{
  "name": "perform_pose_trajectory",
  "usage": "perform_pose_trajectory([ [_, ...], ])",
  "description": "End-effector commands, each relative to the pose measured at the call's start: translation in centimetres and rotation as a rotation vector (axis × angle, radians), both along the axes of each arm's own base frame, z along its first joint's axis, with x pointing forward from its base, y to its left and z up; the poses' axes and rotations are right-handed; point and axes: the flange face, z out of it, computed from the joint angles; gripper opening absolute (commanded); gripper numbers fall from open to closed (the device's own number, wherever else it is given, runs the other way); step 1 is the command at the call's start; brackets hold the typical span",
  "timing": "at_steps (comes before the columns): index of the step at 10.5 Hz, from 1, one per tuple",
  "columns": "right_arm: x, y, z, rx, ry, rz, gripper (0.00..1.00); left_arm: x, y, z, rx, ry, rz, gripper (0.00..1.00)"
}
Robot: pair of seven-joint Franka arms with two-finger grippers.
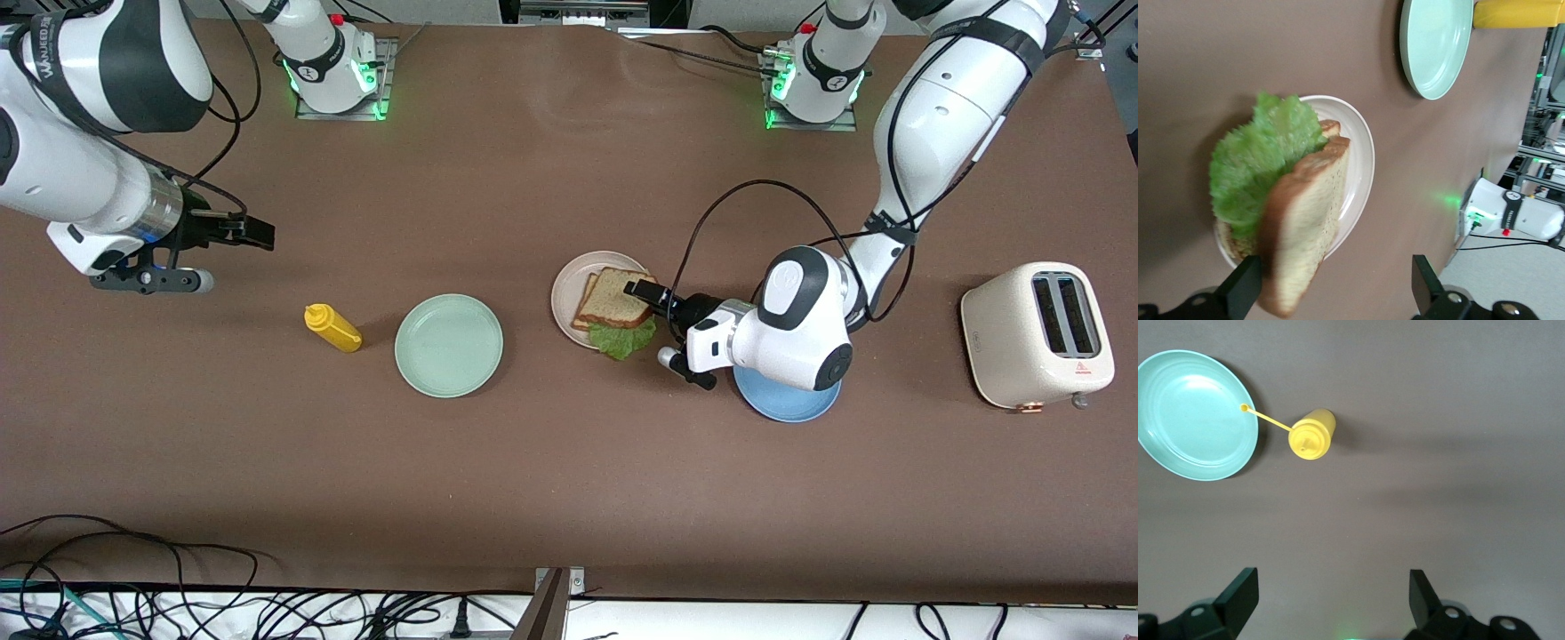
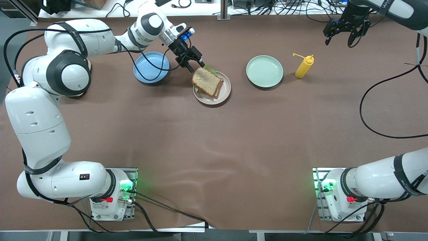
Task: Make sandwich on beige plate with both arms
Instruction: 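Lay the bread on the lettuce and open the left gripper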
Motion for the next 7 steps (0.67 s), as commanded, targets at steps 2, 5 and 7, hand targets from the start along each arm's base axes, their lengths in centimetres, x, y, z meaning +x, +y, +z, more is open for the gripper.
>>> perform_pose_trajectory([
  [2,-0.2,0.8,4.3,-0.021,-0.074,-0.038,1.0,1.3,1.4,4.5,0.23,-0.138,-0.033,1.0],
  [5,-1.7,0.2,8.4,-0.016,-0.148,-0.027,1.0,1.5,3.2,9.6,0.326,-0.193,-0.009,1.0],
  [7,-2.0,0.1,9.0,-0.021,-0.158,-0.029,1.0,1.6,5.9,14.4,0.455,-0.265,-0.003,1.0],
])
